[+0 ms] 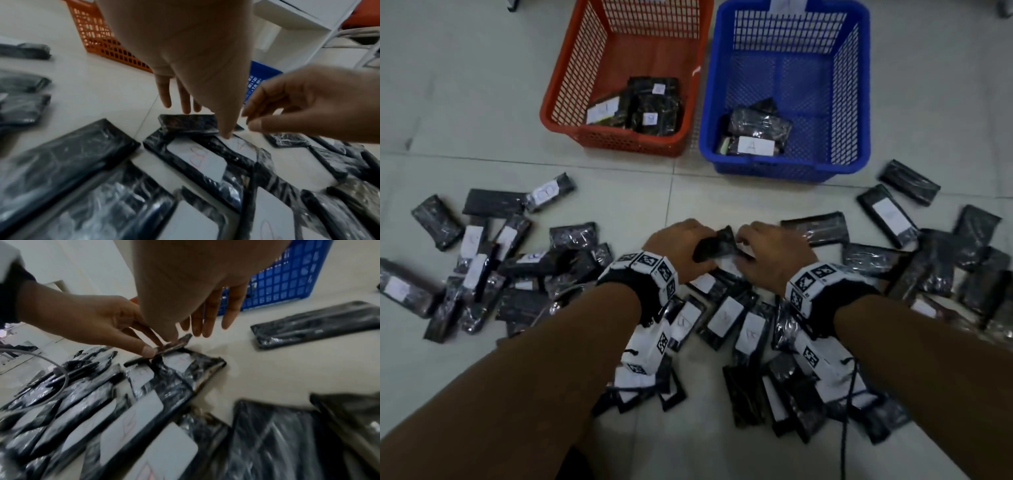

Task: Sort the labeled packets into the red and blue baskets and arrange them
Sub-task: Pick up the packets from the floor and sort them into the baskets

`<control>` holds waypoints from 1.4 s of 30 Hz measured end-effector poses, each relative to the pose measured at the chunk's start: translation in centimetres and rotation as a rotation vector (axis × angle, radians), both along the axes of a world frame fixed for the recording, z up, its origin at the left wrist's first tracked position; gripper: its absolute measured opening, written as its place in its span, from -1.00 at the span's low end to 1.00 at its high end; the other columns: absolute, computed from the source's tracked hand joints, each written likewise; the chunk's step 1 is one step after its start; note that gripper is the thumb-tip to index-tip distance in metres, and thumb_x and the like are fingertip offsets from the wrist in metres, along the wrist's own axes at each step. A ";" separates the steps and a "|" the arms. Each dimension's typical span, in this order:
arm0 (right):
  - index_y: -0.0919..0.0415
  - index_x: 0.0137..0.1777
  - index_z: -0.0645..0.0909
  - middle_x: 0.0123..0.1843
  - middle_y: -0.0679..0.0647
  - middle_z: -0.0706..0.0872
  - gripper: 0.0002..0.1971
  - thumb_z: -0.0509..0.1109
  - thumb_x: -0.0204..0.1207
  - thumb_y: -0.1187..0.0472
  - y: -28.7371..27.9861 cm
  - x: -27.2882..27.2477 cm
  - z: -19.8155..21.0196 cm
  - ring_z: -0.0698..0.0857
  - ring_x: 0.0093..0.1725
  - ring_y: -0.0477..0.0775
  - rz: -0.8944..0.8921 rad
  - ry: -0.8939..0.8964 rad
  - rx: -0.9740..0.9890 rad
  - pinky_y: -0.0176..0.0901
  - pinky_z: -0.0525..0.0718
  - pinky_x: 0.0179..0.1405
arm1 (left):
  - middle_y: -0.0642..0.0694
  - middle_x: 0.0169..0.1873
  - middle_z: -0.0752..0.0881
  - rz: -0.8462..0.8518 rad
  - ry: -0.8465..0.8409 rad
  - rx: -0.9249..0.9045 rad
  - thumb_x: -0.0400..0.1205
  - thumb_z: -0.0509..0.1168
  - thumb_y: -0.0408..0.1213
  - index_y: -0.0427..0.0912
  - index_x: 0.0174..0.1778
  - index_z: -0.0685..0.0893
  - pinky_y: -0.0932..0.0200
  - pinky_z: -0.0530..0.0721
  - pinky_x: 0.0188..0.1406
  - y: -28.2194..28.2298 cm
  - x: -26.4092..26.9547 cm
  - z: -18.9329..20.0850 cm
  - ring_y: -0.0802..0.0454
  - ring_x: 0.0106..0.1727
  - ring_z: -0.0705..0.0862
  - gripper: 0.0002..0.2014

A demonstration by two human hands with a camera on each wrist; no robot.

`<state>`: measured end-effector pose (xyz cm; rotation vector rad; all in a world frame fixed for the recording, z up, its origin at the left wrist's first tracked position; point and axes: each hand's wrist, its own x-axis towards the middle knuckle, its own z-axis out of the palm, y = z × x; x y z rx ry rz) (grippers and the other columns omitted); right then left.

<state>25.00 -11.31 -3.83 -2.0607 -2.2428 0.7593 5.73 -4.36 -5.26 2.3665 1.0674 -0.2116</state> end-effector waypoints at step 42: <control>0.09 0.34 0.49 0.28 0.06 0.56 -0.70 0.31 0.65 0.07 10.7 6.3 6.1 0.64 0.11 0.24 -0.151 0.106 0.358 0.05 0.61 -0.04 | -0.28 0.20 0.67 0.250 0.155 0.209 0.66 0.29 -0.25 -0.19 0.51 0.44 0.04 0.54 0.07 17.5 3.3 11.8 -0.26 0.19 0.63 -0.52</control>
